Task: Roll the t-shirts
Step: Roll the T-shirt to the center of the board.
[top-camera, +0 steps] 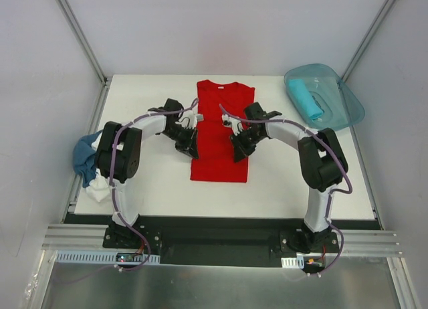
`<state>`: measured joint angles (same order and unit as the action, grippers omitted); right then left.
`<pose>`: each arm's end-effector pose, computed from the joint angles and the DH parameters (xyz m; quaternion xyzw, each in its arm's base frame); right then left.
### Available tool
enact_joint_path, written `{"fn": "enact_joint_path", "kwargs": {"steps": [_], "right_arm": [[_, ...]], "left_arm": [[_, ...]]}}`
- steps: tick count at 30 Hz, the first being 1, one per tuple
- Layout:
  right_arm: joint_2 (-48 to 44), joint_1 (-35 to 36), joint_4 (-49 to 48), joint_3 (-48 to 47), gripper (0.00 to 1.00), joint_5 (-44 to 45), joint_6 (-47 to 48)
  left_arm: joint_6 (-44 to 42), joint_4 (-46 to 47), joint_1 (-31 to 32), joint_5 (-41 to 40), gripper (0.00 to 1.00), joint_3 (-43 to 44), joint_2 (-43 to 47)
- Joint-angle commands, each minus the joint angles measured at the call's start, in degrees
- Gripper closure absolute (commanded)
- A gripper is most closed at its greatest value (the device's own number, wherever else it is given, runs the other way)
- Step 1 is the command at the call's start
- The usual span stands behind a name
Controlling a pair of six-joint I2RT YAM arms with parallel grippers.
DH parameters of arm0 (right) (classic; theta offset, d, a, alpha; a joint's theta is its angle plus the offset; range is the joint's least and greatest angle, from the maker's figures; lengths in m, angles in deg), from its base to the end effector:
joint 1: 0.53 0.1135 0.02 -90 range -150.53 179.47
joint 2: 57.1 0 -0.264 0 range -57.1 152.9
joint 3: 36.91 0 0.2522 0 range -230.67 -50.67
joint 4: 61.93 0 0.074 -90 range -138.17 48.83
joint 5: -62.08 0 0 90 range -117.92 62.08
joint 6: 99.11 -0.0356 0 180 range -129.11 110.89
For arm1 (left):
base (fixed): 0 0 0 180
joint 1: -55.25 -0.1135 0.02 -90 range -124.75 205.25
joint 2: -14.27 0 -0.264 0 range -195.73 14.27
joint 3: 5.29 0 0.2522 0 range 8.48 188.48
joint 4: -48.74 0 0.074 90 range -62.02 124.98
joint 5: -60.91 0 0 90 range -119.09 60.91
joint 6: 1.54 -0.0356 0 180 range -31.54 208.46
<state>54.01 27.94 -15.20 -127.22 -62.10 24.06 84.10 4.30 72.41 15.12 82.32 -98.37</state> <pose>0.3336 0.2037 0.1746 -0.5295 0.7758 0.2804 0.1979 0.3606 -0.1373 0.1573 0.2361 0.8831 -0.3864 0.1228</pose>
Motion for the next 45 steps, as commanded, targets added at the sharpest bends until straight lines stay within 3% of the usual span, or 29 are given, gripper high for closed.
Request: {"fn": "enact_joint_path", "kwargs": {"steps": [1,2,6,9,11,13,17,30,35,36,37,40,42,45], "right_arm": [[-0.2,-4.2,-2.4,-7.4,0.92,4.6,-0.2],[-0.5,-4.6,-2.4,-7.8,0.91,4.3,0.1],[-3.6,-6.4,-0.9,-8.1,0.86,3.3,-1.2],[-7.3,-7.2,-0.9,-5.5,0.73,3.8,-2.2],[-10.5,-7.3,-0.9,-3.4,0.58,5.2,-2.8],[-12.6,-7.8,-0.8,-2.1,0.47,7.5,-3.2],[-16.5,-9.3,-0.5,0.2,0.33,9.8,-3.6],[-27.3,-13.6,-0.2,9.4,0.32,9.6,-3.5],[-33.2,-14.0,-2.7,14.4,0.34,16.5,-1.9],[-34.2,-13.9,-3.4,15.5,0.34,17.8,-0.2],[-35.4,-13.8,-4.5,16.8,0.32,17.8,0.7],[-40.6,-11.5,-8.4,22.2,0.28,15.6,6.5],[-43.0,-9.0,-9.2,25.5,0.28,15.2,10.1],[-46.5,-1.3,-12.7,31.2,0.22,14.7,12.7]], "left_arm": [[-0.6,0.3,-2.6,-5.3,0.92,5.6,3.2],[-2.0,1.8,-2.7,-5.3,0.90,4.6,6.9],[-9.9,5.8,-1.7,-2.9,0.69,-4.5,17.3],[-21.4,5.7,2.3,-2.0,0.59,-12.2,25.2],[-31.8,6.0,6.2,-4.6,0.50,-17.9,30.7],[-38.1,7.9,12.1,-12.5,0.45,-22.8,32.8],[-45.4,11.9,14.8,-13.3,0.33,-26.6,33.1],[-54.6,20.7,19.6,-17.2,0.39,-31.0,27.7],[-57.2,20.7,21.1,-17.4,0.59,-33.4,26.9],[-57.1,20.7,21.2,-17.7,0.65,-33.7,26.7],[-56.6,20.7,21.5,-17.8,0.79,-33.8,26.5],[-53.3,20.0,21.5,-18.1,0.99,-32.2,25.5],[-50.8,18.3,21.1,-17.5,1.00,-28.9,24.1],[-45.4,8.4,18.9,-11.6,1.00,-21.8,20.9]]}}
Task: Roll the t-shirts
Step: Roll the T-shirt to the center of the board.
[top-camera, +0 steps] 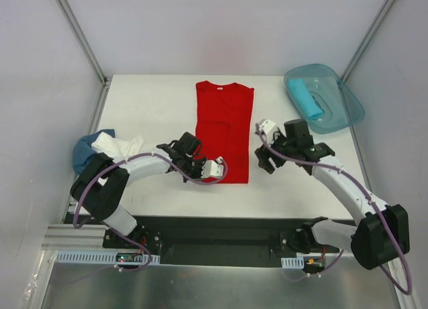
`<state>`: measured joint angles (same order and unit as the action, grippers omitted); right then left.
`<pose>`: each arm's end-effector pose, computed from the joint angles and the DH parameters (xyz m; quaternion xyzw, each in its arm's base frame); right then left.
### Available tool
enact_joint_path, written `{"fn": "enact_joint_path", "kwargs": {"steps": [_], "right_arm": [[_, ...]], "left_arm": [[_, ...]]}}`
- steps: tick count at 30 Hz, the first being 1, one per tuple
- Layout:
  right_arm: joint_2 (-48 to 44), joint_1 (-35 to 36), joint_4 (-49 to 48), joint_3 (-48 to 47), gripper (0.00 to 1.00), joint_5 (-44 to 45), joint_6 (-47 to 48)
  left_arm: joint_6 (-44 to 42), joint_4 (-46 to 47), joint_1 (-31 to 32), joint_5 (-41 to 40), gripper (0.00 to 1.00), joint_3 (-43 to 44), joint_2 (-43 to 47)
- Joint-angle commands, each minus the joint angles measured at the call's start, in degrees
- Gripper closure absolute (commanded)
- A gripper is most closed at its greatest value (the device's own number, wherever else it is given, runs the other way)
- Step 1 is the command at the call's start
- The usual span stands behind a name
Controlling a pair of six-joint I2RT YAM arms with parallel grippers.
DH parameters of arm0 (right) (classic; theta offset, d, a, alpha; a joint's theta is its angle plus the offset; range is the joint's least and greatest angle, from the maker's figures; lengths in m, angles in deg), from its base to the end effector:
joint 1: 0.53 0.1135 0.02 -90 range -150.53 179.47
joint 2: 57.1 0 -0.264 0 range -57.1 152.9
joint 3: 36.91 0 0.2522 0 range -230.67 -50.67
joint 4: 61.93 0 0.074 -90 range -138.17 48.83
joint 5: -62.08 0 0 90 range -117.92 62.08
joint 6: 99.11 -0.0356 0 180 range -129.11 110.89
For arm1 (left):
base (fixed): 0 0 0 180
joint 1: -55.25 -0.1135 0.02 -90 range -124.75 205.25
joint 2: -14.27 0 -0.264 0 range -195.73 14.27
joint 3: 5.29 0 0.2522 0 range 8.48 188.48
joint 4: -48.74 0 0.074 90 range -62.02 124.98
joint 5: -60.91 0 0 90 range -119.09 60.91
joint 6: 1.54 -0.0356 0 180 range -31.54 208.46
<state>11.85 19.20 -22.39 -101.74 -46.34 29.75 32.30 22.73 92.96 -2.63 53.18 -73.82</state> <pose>0.2359 0.0966 0.2674 -0.4990 0.7606 0.0806 0.4074 0.2199 -0.1901 0.1653 0.7256 0.5856 -0.1697 0.3189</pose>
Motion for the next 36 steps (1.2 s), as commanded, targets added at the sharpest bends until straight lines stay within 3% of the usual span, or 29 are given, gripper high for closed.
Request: {"fn": "enact_joint_path", "kwargs": {"steps": [1,5,15,25,32,36], "right_arm": [[-5.1,9.1,-7.6,7.2,0.20,-0.2,8.2],[-6.7,15.8,-13.8,11.6,0.19,1.6,11.8],[-0.8,25.9,-20.0,12.5,0.19,2.5,14.6],[3.2,29.0,-21.2,12.5,0.16,2.5,13.5],[5.0,29.5,-27.8,14.6,0.16,11.0,14.8],[6.7,29.6,-28.4,14.5,0.17,10.5,16.0]], "left_arm": [[8.0,-13.8,-2.4,8.9,1.00,9.1,-5.1],[14.3,-19.5,-5.8,16.8,1.00,14.3,-7.1],[26.4,-19.8,-8.4,28.8,1.00,18.4,-10.3],[30.6,-19.9,-13.3,34.7,1.00,20.8,-12.5],[30.6,-19.9,-13.9,35.7,1.00,19.6,-11.7],[30.5,-20.0,-14.0,35.9,1.00,19.4,-11.8]]}}
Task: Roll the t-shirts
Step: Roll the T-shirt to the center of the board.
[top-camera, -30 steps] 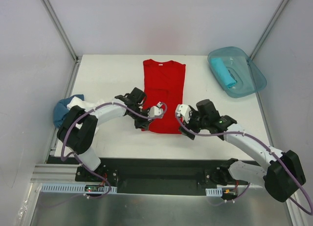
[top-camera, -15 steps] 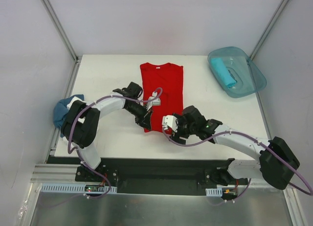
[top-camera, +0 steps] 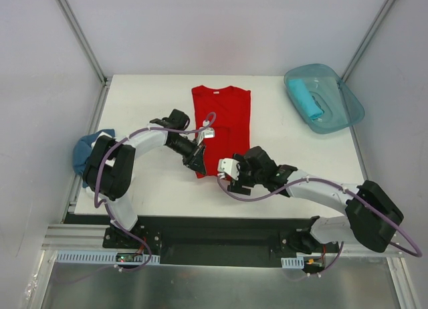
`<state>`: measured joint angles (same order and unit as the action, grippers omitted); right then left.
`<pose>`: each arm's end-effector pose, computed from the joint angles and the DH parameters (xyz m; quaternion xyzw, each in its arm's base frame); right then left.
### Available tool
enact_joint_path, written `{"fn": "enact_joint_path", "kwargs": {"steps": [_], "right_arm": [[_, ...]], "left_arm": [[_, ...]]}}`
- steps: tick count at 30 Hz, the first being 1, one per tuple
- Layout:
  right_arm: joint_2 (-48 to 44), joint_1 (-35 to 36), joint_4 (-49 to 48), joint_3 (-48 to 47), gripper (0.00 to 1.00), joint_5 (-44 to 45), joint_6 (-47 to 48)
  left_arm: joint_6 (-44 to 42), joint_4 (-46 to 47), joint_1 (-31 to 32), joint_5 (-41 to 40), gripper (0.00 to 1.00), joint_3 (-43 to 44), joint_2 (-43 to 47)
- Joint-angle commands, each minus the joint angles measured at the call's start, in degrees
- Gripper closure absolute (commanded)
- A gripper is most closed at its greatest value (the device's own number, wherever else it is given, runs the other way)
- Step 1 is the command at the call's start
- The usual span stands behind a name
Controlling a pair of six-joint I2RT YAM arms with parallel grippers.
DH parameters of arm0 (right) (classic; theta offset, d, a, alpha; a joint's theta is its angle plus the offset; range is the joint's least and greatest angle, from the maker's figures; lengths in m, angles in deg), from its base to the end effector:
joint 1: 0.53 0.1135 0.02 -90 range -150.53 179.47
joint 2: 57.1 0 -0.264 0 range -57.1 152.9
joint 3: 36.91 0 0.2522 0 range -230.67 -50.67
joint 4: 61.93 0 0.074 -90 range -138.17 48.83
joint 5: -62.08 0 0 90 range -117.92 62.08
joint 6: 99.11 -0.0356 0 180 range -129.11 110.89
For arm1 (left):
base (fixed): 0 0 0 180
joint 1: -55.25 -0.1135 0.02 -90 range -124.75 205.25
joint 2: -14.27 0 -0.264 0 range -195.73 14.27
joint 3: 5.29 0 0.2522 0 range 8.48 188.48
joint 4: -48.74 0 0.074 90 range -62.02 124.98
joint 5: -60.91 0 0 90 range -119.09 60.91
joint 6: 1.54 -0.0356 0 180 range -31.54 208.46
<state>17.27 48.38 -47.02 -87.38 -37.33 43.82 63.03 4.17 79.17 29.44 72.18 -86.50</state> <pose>0.1694 0.2032 0.1972 -0.7201 0.5391 0.0588 0.4329 0.2947 -0.1639 0.1873 0.4427 0.7388 -0.4775 0.1737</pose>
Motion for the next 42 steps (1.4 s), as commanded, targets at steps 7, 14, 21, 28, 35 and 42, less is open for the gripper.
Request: {"fn": "enact_joint_path", "kwargs": {"steps": [7,14,21,28,35,42], "right_arm": [[4.8,0.8,-1.4,-3.1,0.20,0.1,3.7],[7.3,2.1,-0.9,-3.3,0.35,3.9,6.2],[7.7,0.9,-1.6,-2.6,0.83,2.6,10.6],[7.3,-3.5,6.2,-7.0,0.95,-5.3,7.8],[9.5,-5.0,10.6,-11.4,0.95,-8.6,4.2],[10.4,-5.5,12.1,-12.8,0.95,-9.2,4.0]], "left_arm": [[0.4,-1.6,-1.2,4.8,1.00,1.2,0.4],[0.0,-2.3,-2.6,5.9,1.00,1.0,0.7],[-1.6,-2.9,-4.0,2.7,0.81,0.0,2.5],[-10.5,12.9,-3.2,-12.2,0.20,-16.7,20.1],[-11.2,33.9,6.2,-28.9,0.01,-31.3,34.4],[-13.4,44.0,15.1,-36.9,0.01,-36.9,35.5]]}}
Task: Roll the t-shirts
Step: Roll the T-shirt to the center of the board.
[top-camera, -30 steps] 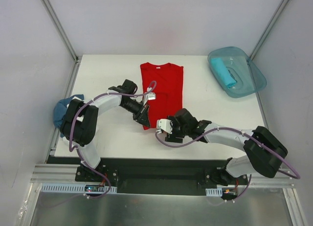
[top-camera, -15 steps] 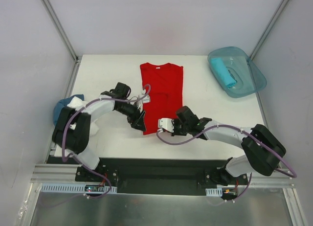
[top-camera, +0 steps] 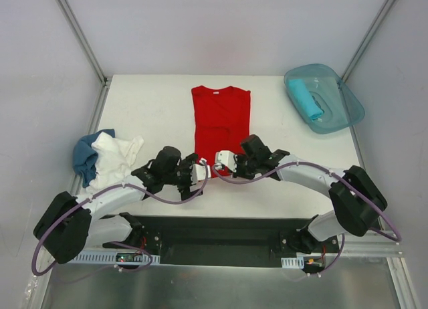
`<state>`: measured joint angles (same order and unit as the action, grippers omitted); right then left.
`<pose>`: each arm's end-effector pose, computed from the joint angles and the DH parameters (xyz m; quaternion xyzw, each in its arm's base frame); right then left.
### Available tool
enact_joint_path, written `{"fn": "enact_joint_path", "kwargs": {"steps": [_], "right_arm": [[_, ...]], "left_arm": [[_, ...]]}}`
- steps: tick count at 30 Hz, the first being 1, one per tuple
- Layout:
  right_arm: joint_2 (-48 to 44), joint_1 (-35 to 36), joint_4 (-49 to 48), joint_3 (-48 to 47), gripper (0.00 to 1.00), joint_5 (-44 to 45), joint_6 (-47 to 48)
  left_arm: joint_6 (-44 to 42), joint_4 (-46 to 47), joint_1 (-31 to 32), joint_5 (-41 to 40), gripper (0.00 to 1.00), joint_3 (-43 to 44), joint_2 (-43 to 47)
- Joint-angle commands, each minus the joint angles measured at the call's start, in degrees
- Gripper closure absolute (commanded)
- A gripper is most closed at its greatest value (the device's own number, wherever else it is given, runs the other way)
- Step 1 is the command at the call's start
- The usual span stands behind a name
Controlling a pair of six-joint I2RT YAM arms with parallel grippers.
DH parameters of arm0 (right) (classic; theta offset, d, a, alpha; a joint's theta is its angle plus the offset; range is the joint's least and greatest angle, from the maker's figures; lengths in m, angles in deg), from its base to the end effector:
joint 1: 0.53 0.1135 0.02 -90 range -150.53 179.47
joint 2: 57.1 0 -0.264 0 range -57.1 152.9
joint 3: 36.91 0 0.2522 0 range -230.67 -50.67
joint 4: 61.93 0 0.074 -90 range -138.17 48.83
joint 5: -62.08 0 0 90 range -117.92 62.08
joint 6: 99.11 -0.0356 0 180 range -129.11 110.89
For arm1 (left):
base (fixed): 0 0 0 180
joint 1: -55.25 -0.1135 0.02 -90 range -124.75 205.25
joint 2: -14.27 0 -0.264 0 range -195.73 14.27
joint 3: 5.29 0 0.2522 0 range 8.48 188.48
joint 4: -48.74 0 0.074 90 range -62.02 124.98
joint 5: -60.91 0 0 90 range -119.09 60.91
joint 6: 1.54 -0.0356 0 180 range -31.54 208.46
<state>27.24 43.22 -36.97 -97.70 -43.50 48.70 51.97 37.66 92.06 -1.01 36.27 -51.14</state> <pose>0.2079 0.2122 0.1943 -0.7482 0.5487 0.0829 0.3638 0.1719 -0.1496 0.1912 0.6035 0.6232 -0.2164 0.4479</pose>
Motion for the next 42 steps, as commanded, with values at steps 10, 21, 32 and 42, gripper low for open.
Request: {"fn": "enact_joint_path", "kwargs": {"steps": [10,21,32,42], "right_arm": [[-0.6,-0.2,2.2,-1.8,0.94,-3.1,-1.0],[-2.4,-0.8,2.2,-1.0,0.95,-3.8,-5.2],[-3.3,-0.9,5.3,-0.5,0.95,-5.4,-3.6],[-2.3,-4.0,25.2,-6.2,0.95,-17.5,2.4]], "left_arm": [[-9.2,12.4,5.0,-8.3,0.26,-1.6,-5.0],[-9.5,10.5,5.5,-9.1,0.39,1.6,-8.4],[-11.0,5.3,7.0,-9.7,0.92,5.5,-12.6],[-5.6,-26.4,3.1,8.7,1.00,19.6,-15.0]]}}
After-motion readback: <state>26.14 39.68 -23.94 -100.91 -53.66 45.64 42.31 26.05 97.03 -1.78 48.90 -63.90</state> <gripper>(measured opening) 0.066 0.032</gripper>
